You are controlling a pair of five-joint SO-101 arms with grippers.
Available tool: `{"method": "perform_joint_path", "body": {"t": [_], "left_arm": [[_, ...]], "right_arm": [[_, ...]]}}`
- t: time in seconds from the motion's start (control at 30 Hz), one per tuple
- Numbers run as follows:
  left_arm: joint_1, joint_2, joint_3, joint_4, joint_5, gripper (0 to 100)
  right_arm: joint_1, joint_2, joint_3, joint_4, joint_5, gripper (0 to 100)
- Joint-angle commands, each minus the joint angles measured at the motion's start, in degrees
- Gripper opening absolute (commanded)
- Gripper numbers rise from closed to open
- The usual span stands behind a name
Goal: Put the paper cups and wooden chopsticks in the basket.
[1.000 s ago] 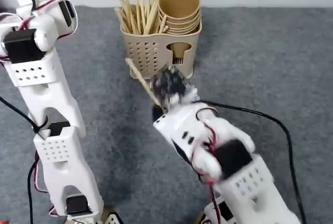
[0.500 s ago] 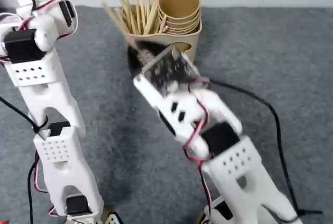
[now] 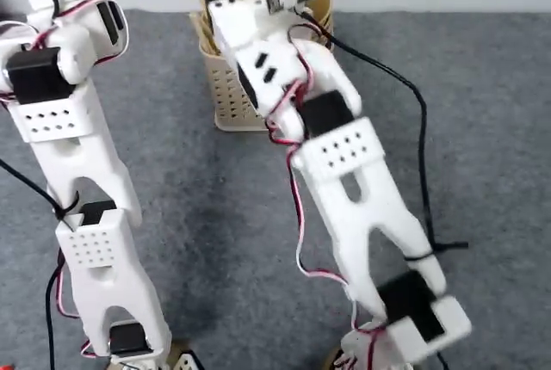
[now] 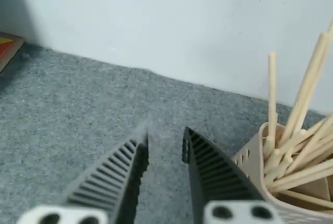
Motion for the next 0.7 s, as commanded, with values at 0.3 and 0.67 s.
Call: {"method": "perform_joint_path", "body": {"t": [0.3,0.67], "left_arm": [[-0.53,-0.62,-0.22,1.23,-0.18,10],[-0.53,-0.62,-0.22,1.23,-0.18,10]], "right_arm": [[2.77,10.42,-11.08,-3.82,-2.99,0.8],[4.53,15.25,-10.9,-9.1,-3.08,0.8]]}}
